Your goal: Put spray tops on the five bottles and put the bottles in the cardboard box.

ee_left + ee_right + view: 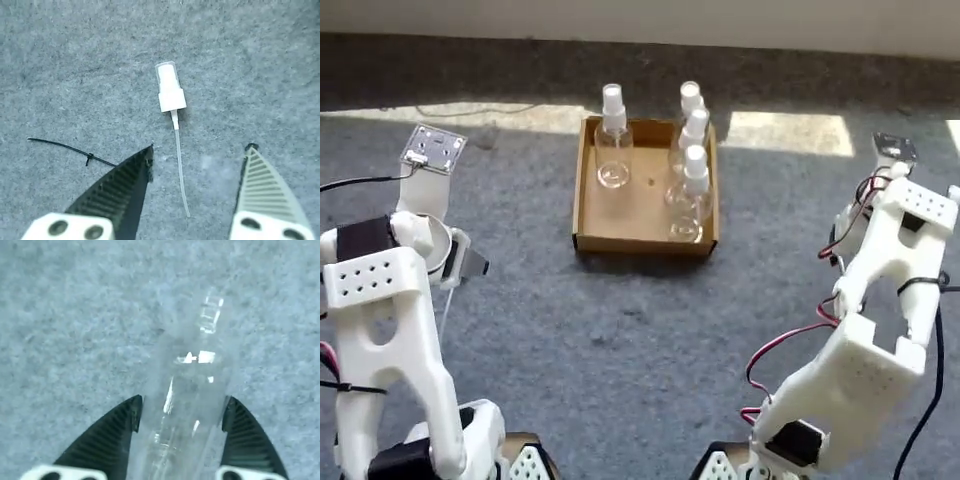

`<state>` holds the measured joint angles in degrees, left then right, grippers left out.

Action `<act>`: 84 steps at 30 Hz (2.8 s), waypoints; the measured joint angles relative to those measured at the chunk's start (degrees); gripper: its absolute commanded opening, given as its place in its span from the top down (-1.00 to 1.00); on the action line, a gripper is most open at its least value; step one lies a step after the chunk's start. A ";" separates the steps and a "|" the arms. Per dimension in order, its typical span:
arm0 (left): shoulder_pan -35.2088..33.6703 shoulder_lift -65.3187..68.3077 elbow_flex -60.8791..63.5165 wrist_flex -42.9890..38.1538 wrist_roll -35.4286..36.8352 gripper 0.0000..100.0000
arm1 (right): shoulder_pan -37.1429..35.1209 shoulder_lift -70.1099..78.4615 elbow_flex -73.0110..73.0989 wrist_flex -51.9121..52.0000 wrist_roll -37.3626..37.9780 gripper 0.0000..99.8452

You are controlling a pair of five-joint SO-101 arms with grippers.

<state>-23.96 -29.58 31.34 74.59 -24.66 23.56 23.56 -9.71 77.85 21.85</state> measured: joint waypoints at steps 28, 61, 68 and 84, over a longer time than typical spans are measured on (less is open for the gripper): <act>0.26 -0.09 0.00 0.00 0.00 0.47 | -2.64 7.03 -18.46 5.54 -6.24 0.41; 0.26 -0.18 0.00 0.00 0.00 0.47 | -2.46 22.59 -25.58 5.01 -8.09 0.66; 0.26 -0.18 0.00 0.00 0.00 0.47 | -2.46 22.59 -25.67 3.16 -7.65 0.87; 0.26 -0.18 0.00 0.00 0.62 0.47 | -2.64 18.64 -40.44 13.80 -3.78 0.99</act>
<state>-23.69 -29.76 31.34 74.59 -24.04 20.92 42.20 -50.15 91.65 18.07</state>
